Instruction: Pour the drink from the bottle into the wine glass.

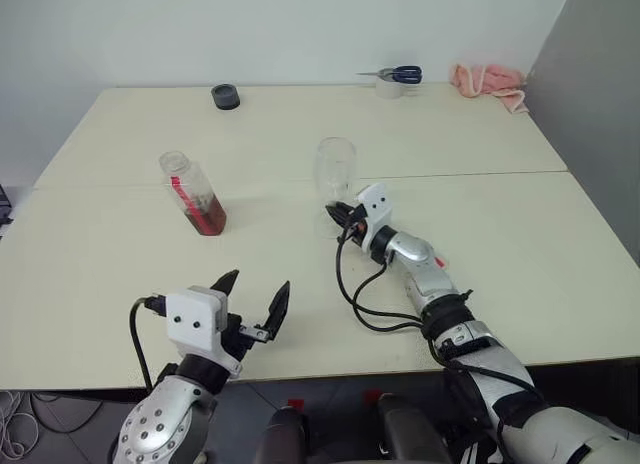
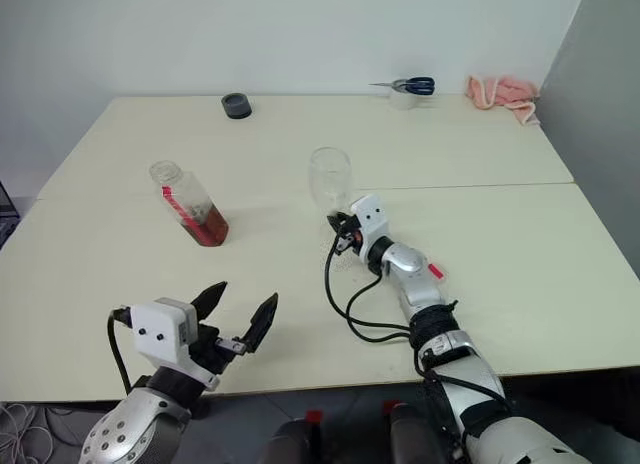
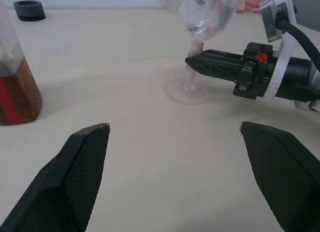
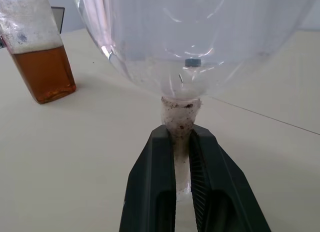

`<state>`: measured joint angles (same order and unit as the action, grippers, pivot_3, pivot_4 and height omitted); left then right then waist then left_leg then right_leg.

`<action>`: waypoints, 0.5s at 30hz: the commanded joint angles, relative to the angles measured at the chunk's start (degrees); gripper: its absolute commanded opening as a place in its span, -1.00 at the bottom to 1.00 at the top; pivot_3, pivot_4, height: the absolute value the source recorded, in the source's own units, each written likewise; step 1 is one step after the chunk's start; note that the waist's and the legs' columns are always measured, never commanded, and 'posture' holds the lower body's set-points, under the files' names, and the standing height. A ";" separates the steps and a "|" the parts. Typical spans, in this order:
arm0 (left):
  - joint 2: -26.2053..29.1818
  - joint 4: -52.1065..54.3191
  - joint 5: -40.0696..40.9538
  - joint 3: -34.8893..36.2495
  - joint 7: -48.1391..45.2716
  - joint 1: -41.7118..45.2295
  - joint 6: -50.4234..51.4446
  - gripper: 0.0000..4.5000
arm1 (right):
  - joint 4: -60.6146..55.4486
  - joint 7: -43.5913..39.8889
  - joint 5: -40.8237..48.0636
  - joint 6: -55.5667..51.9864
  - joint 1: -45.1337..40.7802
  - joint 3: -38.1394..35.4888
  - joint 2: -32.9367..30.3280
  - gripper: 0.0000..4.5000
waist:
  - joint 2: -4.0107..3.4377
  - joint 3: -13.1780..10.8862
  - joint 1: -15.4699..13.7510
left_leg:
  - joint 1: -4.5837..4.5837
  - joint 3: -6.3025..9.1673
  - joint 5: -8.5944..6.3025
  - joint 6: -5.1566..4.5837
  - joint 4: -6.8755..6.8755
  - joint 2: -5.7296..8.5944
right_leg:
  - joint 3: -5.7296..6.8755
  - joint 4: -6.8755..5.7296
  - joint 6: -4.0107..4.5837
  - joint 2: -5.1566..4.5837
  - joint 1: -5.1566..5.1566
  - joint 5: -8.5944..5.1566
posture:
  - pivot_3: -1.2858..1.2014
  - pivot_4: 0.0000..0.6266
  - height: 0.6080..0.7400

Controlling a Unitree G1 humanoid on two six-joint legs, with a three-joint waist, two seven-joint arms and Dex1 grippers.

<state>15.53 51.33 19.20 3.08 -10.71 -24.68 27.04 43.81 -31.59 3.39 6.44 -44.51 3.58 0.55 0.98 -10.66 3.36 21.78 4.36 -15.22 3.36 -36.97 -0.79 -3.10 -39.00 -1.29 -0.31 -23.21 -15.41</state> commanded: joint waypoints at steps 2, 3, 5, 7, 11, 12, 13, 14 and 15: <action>-0.20 0.70 -0.29 -0.47 -0.21 0.59 -1.30 1.00 | -2.38 0.79 0.34 -1.75 -1.75 0.06 0.37 -0.95 | 0.00 0.00 0.00 | 0.00 0.01 0.00 0.00 0.00 -0.02 | 0.01 0.00 0.00 0.03 0.00 0.00 | 0.03 -0.52 1.00; -0.15 0.64 -0.34 -0.45 -0.27 0.65 -1.38 1.00 | -2.89 0.92 0.47 -1.74 -2.15 0.04 0.64 -0.95 | 0.00 0.00 0.01 | 0.00 0.02 0.00 0.00 0.00 -0.03 | 0.01 -0.01 0.00 0.04 0.00 0.00 | 0.03 -0.52 1.00; -0.12 0.52 -0.29 -0.33 -0.39 0.66 -1.49 1.00 | -3.58 0.97 0.45 -1.11 -2.60 0.18 0.93 -0.95 | 0.00 0.00 0.02 | 0.00 0.02 0.00 0.00 0.00 -0.06 | 0.01 -0.01 0.00 0.08 -0.01 0.00 | 0.03 -0.52 1.00; 0.32 0.55 -0.46 -0.43 -0.87 0.52 -1.74 1.00 | -4.06 0.93 -0.19 1.32 -2.48 0.71 1.04 -0.95 | 0.00 0.00 0.02 | 0.01 0.03 0.00 0.00 0.00 -0.08 | 0.01 -0.01 0.00 0.10 -0.02 0.00 | 0.03 -0.52 1.00; 0.71 0.39 -0.41 0.52 -1.31 0.58 -2.06 1.00 | -2.73 3.09 -1.51 8.03 -2.42 1.01 1.26 -0.95 | 0.00 -0.01 0.03 | 0.02 0.03 0.00 0.00 0.01 -0.09 | 0.01 0.00 0.00 0.11 -0.03 0.00 | 0.03 -0.52 1.00; 0.76 0.20 -0.32 0.82 -1.44 0.72 -2.09 1.00 | -1.74 3.70 -1.63 9.10 -2.68 0.88 1.44 -0.95 | 0.00 -0.01 0.03 | 0.02 0.03 0.00 0.00 0.01 -0.09 | 0.01 -0.01 0.00 0.12 -0.04 0.00 | 0.03 -0.52 1.00; 0.77 0.04 -0.25 1.03 -1.53 0.84 -2.12 1.00 | -0.76 4.18 -1.63 9.85 -2.94 0.67 1.66 -0.95 | 0.00 -0.01 0.03 | 0.02 0.03 0.00 0.00 0.01 -0.09 | 0.01 -0.01 0.00 0.12 -0.04 0.00 | 0.03 -0.52 1.00; 0.71 -0.07 -0.13 1.13 -1.55 0.96 -2.07 1.00 | 0.44 4.42 -1.74 10.40 -3.32 0.61 1.85 -0.95 | 0.00 -0.01 0.03 | 0.01 0.03 0.00 0.00 0.00 -0.10 | 0.01 -0.01 0.00 0.12 -0.04 0.00 | 0.03 -0.52 1.00; 0.71 -0.23 -0.04 1.21 -1.59 1.19 -2.02 1.00 | 1.66 4.64 -1.85 10.84 -3.77 0.58 2.02 -0.95 | 0.00 -0.01 0.05 | 0.01 0.03 0.00 0.00 0.00 -0.10 | 0.01 -0.01 0.00 0.13 -0.04 0.00 | 0.03 -0.52 1.00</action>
<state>16.12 50.61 19.05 3.67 -12.01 -23.47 25.96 45.10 -27.66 1.40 14.78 -46.24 4.54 1.86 0.98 -10.67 3.41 21.78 4.39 -15.21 3.37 -36.96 -0.89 -3.10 -39.01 -1.29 -0.17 -23.25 -15.41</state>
